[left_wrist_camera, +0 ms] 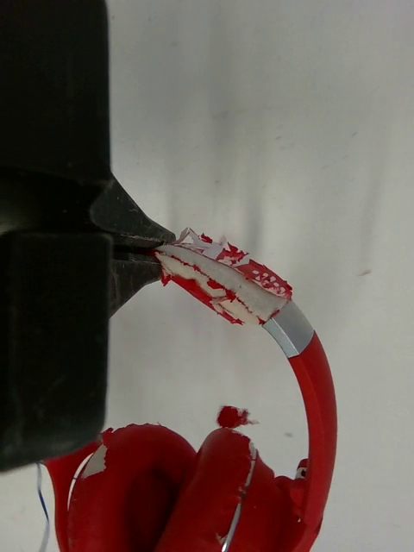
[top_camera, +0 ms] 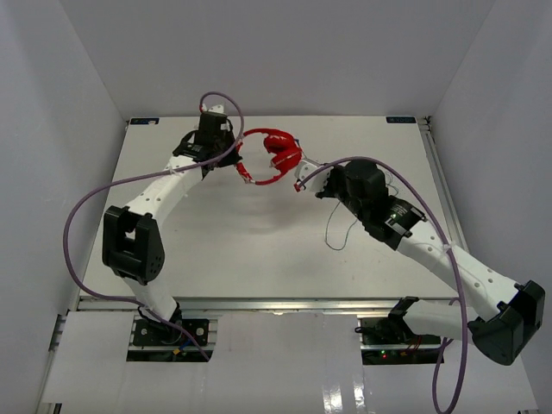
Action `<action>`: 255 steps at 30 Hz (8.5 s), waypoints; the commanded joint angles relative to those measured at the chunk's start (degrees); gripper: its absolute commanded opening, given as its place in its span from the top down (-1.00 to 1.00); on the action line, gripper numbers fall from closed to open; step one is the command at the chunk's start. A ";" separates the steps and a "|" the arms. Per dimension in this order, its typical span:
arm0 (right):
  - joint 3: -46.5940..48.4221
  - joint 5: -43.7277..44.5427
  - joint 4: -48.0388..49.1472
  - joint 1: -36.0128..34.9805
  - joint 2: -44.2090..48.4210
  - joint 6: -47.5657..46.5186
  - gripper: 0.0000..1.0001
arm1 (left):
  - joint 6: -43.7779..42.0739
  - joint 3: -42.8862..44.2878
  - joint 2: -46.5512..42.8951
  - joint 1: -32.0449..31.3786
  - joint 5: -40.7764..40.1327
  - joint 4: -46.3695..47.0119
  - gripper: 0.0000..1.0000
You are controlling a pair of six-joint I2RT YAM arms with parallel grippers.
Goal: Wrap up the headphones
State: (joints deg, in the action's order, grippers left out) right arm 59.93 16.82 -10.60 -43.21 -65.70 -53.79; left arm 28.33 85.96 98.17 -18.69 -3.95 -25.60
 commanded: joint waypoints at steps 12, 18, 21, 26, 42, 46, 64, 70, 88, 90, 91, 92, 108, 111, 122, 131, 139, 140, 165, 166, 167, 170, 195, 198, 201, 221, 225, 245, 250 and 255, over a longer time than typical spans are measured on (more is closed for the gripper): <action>13.05 -24.81 -24.07 -0.43 -0.46 -7.64 0.85 | -4.92 -0.24 -3.47 -8.89 2.78 1.59 1.00; 12.31 -18.25 -21.61 0.29 -0.12 -8.66 0.85 | -8.90 1.53 -2.69 -8.72 5.81 0.30 1.00; 12.87 -13.58 -18.18 1.02 -0.28 -8.15 0.85 | -13.56 -0.77 -4.60 -8.73 3.62 0.24 1.00; 14.05 -15.61 -20.09 1.84 0.07 -9.31 0.83 | -21.18 -6.37 -9.54 -8.73 -8.30 0.81 1.00; 18.83 -29.02 -28.33 -0.66 -5.33 -17.49 0.74 | -27.55 -12.35 -13.33 -9.34 -9.57 2.75 1.00; 15.57 -19.93 -21.65 -3.65 -6.62 -16.86 0.76 | -21.15 -9.27 -11.43 -9.43 -5.07 2.35 1.00; 14.00 -16.28 -6.62 0.23 -10.02 -10.22 0.78 | -26.73 -20.24 -17.09 -14.18 21.27 4.03 1.00; 11.53 -29.61 -5.32 9.37 -8.10 -1.65 0.80 | -23.10 -23.60 -20.24 -14.18 27.75 8.35 1.00; -2.62 -58.70 12.66 21.59 -7.78 32.47 0.85 | -4.95 -32.13 -26.80 -14.26 38.59 22.65 1.00; -3.83 -59.72 13.05 21.64 -7.06 33.14 0.85 | -2.90 -32.61 -26.71 -14.26 38.75 25.27 1.00; -4.29 -59.89 13.06 21.69 -6.80 33.23 0.85 | -2.11 -32.69 -26.63 -14.26 38.67 26.46 1.00; -4.33 -59.98 13.07 21.88 -6.63 33.31 0.85 | -1.29 -32.69 -26.62 -14.26 38.66 26.58 1.00; -9.66 -73.81 25.53 26.74 -5.57 45.64 -0.31 | 7.35 -29.48 -25.84 -14.26 36.27 33.46 1.00; -12.36 -74.83 31.25 27.13 -5.79 49.51 -0.60 | 6.91 -25.65 -25.92 -14.26 33.46 29.54 1.00; -19.95 -79.77 47.17 27.04 -11.68 46.75 -0.82 | 8.61 -13.22 -29.47 -14.26 23.97 15.99 1.00; -18.04 -76.69 29.90 25.82 -13.39 20.96 -0.81 | 10.93 -8.04 -30.83 -14.26 19.00 14.00 1.00; -20.12 -65.46 39.74 18.43 -19.27 23.10 -0.81 | 13.50 -4.84 -30.66 -14.26 19.34 12.69 1.00; -19.86 -63.78 41.25 18.34 -20.15 25.72 -0.80 | 13.85 -4.49 -30.76 -14.26 18.90 12.25 1.00; -9.40 -43.90 47.64 12.84 -33.85 20.55 -0.91 | 22.49 -0.60 -35.80 -14.26 14.83 8.16 1.00; -9.48 -45.00 47.46 12.99 -33.71 20.45 -0.88 | 22.54 -0.53 -35.98 -14.26 14.69 7.98 1.00; -9.85 -47.24 47.23 13.04 -33.33 20.31 -0.85 | 22.50 -0.53 -36.17 -14.26 14.37 7.80 1.00; -9.43 -65.07 37.90 14.68 -31.33 15.31 -0.79 | 22.17 -0.35 -36.38 -14.26 13.58 7.21 1.00; -3.73 -72.99 -18.02 16.55 -20.56 -14.77 -0.53 | 19.15 -3.55 -37.60 -14.26 10.80 8.24 1.00; -3.76 -74.03 -16.95 17.10 -23.37 -13.02 -0.47 | 18.68 -3.05 -38.62 -14.26 10.24 7.92 1.00; -3.04 -75.85 -16.65 18.28 -25.98 -12.15 -0.48 | 18.51 -2.43 -39.59 -14.26 10.02 7.85 1.00; 4.50 -80.40 -15.43 19.57 -34.06 -10.83 -0.26 | 17.55 -2.62 -41.46 -14.26 8.97 5.94 1.00; 2.56 -78.88 -12.90 19.57 -32.65 -9.74 -0.19 | 17.62 -2.22 -41.15 -14.26 8.96 5.92 1.00; -8.72 -41.86 0.80 14.39 -7.46 7.63 0.85 | 22.99 -13.64 -39.03 -14.24 -12.70 18.13 1.00; -8.45 -19.46 -1.21 4.79 -0.49 -0.21 0.85 | 20.03 -13.96 -31.55 -14.18 -18.19 22.80 1.00; 0.62 -7.16 -5.34 -0.52 -0.68 -4.59 0.85 | 14.98 -11.81 -23.74 -13.97 -21.42 23.08 1.00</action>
State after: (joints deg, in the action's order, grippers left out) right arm 53.32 -7.01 -12.67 -41.69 -66.08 -53.51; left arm 46.93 71.61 71.24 -32.88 -20.21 -8.09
